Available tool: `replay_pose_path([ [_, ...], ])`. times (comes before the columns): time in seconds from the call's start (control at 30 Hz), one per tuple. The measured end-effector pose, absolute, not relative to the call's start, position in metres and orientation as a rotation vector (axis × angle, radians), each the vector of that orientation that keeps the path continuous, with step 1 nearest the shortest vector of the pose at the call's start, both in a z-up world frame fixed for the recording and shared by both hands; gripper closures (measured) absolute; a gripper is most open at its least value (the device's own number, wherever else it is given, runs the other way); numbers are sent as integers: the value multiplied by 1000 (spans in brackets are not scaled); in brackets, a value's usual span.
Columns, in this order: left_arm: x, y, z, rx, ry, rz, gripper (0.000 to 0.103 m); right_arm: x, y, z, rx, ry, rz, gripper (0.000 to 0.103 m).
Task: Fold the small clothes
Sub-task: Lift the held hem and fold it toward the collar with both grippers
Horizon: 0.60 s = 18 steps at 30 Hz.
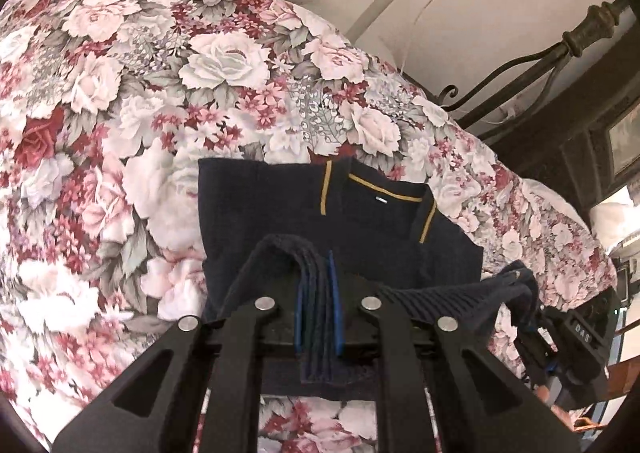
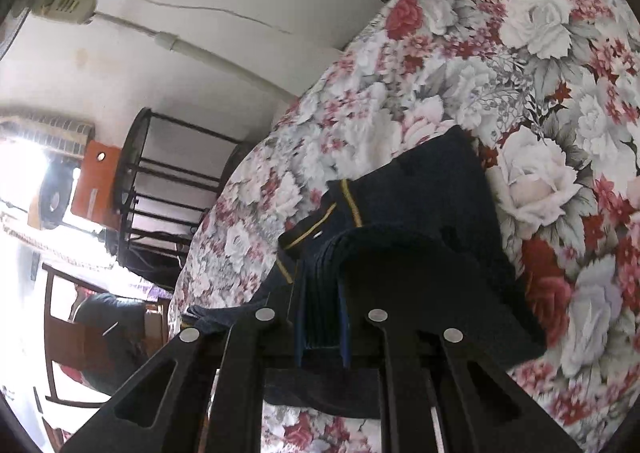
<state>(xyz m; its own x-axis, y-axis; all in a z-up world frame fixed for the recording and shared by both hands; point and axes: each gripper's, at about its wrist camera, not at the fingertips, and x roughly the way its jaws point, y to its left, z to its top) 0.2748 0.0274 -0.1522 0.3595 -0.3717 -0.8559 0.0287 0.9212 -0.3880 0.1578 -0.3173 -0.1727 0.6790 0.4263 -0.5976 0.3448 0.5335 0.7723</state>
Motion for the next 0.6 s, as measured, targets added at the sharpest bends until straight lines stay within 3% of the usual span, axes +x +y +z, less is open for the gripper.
replay_pose_path([
  [0.6, 325, 16, -200, -278, 1203, -235, 93, 222, -323, -223, 1051, 909, 85, 89],
])
